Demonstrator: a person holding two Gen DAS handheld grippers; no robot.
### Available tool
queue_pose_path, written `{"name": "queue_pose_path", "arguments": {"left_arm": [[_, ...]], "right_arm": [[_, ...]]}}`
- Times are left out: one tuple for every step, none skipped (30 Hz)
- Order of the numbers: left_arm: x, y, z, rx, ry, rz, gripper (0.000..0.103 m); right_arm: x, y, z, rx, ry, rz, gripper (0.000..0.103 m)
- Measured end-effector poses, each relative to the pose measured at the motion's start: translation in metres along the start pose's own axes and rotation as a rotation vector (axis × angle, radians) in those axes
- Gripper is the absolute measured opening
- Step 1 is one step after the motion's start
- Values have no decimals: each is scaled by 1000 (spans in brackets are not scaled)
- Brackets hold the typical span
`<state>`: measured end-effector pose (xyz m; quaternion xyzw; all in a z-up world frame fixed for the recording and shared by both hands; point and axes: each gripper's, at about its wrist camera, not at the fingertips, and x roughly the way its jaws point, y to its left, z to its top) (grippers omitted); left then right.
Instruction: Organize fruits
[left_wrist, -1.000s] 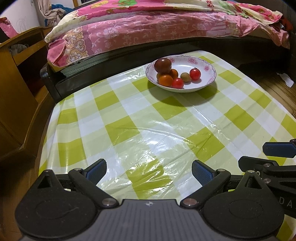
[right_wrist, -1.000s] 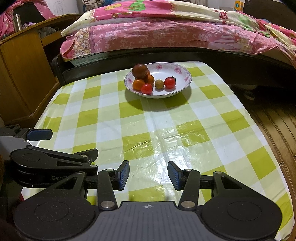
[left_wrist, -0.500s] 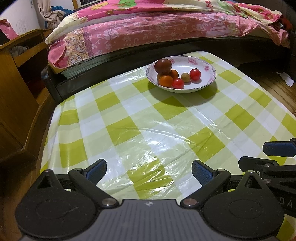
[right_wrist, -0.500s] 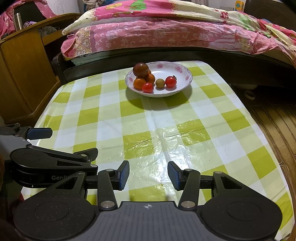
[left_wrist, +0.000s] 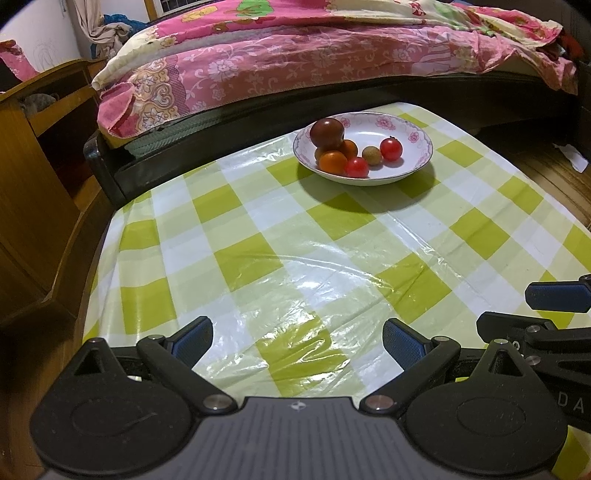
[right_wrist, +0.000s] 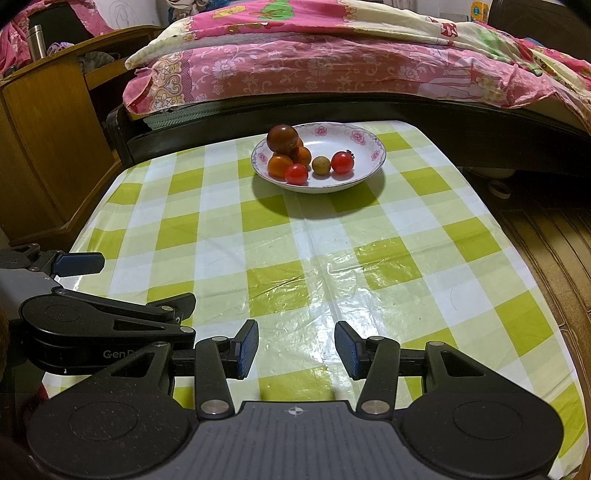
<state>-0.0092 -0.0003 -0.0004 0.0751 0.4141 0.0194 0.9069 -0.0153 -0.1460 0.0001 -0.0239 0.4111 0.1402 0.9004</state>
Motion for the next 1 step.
{"name": "queue_pose_path", "arguments": {"left_arm": [[0, 0, 0, 2, -2, 2, 103]], "right_arm": [[0, 0, 0, 0, 0, 0, 44]]}}
